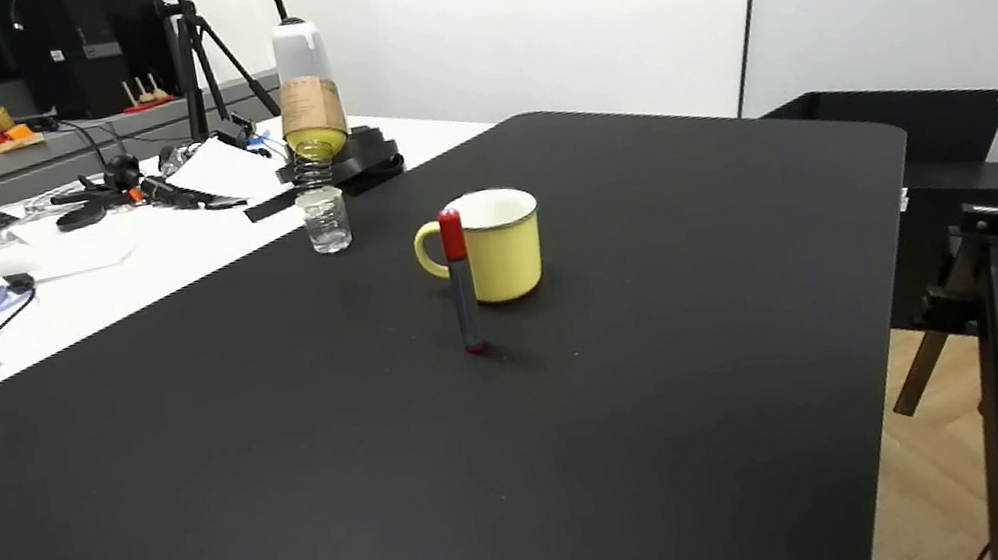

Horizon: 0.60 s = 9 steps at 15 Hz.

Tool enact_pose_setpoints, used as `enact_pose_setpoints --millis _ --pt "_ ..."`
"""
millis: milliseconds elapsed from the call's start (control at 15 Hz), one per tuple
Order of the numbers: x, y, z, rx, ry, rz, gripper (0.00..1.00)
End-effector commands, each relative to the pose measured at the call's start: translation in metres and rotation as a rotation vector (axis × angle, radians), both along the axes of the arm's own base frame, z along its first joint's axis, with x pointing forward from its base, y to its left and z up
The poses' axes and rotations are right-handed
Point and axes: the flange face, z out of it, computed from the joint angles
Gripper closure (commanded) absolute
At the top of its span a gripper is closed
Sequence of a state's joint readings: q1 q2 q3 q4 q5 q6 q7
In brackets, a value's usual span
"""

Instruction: Pick up the red and grey marker and put it in the yellow cup

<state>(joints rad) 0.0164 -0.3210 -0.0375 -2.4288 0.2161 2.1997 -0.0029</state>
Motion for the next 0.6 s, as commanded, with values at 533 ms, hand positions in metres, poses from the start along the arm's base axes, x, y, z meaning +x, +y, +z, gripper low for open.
enact_pose_setpoints --millis 533 --pt "0.020 -0.002 -0.036 -0.037 0.026 -0.018 0.00"
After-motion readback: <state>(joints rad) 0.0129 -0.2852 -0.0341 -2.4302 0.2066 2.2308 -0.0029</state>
